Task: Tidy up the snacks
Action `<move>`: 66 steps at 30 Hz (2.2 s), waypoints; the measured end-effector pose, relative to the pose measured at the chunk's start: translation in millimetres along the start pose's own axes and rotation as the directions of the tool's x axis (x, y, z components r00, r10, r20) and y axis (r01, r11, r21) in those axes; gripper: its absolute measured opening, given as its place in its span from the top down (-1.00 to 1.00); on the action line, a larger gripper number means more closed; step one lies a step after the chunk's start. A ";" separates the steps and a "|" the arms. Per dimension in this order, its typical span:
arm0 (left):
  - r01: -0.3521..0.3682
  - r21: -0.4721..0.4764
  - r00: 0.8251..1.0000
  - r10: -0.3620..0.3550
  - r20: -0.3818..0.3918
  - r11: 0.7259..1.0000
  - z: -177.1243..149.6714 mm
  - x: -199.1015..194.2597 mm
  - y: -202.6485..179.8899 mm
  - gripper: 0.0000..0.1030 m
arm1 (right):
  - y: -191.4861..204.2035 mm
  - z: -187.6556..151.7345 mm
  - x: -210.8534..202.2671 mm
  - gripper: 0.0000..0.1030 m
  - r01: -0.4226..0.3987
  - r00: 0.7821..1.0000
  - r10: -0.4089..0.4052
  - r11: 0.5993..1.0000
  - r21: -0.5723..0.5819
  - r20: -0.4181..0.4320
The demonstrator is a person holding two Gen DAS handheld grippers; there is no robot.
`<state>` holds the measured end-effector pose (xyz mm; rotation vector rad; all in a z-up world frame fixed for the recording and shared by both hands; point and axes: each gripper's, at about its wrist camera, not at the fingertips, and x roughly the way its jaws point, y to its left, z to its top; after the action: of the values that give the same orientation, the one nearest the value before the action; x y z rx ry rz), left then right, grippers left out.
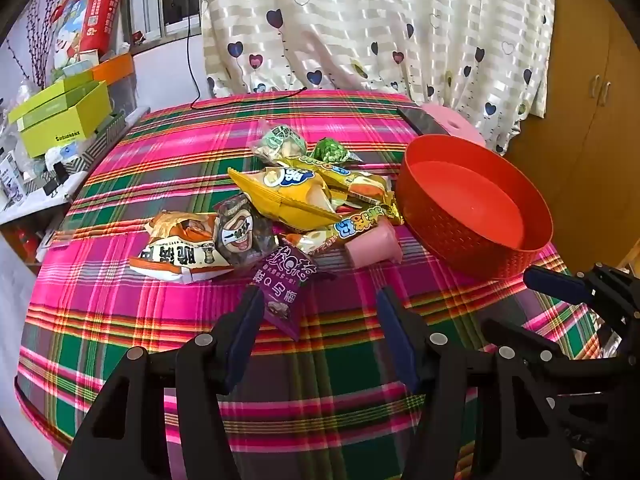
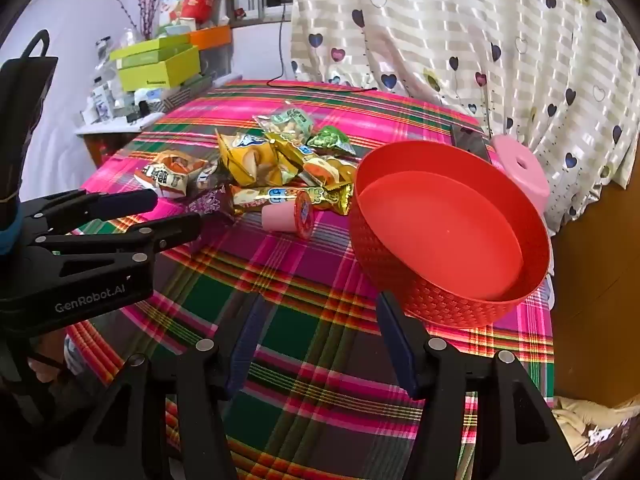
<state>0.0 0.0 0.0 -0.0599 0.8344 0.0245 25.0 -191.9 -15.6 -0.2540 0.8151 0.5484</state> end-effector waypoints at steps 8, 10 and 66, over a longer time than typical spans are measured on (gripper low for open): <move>-0.007 0.003 1.000 0.007 0.003 1.000 0.7 -0.1 -0.5 -0.15 | 0.0 0.1 0.7 -0.11 -0.011 1.000 0.011 1.000 0.000 -0.004; -0.009 0.003 1.000 0.009 0.005 1.000 0.8 0.4 -0.6 -0.15 | -3.5 -0.9 2.7 -0.11 -0.011 1.000 0.011 1.000 0.001 -0.004; -0.058 -0.046 0.998 0.059 0.022 0.997 -10.1 -4.5 18.1 -0.15 | 9.9 6.2 9.6 -0.11 -0.024 0.999 0.024 1.000 -0.012 -0.023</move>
<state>-11.3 17.5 -4.2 -0.0778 0.8118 0.0987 28.6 -177.6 -18.7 -0.2624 0.8377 0.5739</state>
